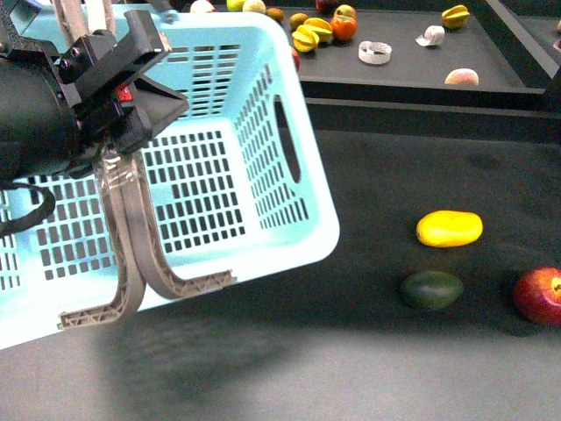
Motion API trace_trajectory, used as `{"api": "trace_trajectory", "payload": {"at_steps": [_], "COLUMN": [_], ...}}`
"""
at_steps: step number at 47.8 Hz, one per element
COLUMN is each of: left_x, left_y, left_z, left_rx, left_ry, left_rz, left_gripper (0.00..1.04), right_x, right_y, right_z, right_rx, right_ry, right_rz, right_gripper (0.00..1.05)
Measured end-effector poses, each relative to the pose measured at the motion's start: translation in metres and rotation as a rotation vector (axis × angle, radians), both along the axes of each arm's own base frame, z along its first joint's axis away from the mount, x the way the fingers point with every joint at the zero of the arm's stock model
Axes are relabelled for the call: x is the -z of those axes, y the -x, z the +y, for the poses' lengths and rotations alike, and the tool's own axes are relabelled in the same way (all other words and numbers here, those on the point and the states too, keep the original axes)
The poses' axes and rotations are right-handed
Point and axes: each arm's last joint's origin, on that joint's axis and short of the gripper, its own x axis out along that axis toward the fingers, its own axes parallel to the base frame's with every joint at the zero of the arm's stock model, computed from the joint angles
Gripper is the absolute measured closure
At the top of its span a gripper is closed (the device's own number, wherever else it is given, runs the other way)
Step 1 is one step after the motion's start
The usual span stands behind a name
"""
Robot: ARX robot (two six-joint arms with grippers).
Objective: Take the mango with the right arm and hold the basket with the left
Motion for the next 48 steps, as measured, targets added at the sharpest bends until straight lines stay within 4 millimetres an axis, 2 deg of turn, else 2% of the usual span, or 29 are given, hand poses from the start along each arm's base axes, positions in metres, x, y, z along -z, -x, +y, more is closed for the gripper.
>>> {"api": "trace_trajectory", "payload": {"at_steps": [9, 44, 48], "left_x": [-0.010, -0.010, -0.010], "left_y": [0.020, 0.023, 0.023], "left_z": [-0.012, -0.018, -0.018], "left_rx": [0.157, 0.193, 0.196], "left_ry": [-0.032, -0.042, -0.043], "left_rz": [-0.085, -0.123, -0.123], "left_gripper": [0.87, 0.87, 0.87], "right_x": [0.000, 0.000, 0.002], "right_y": [0.000, 0.000, -0.007], "right_z": [0.000, 0.000, -0.004], "right_rx": [0.000, 0.000, 0.246], "right_ry": [0.000, 0.000, -0.008], "right_rz": [0.000, 0.000, 0.042], "right_gripper": [0.08, 0.08, 0.08]}}
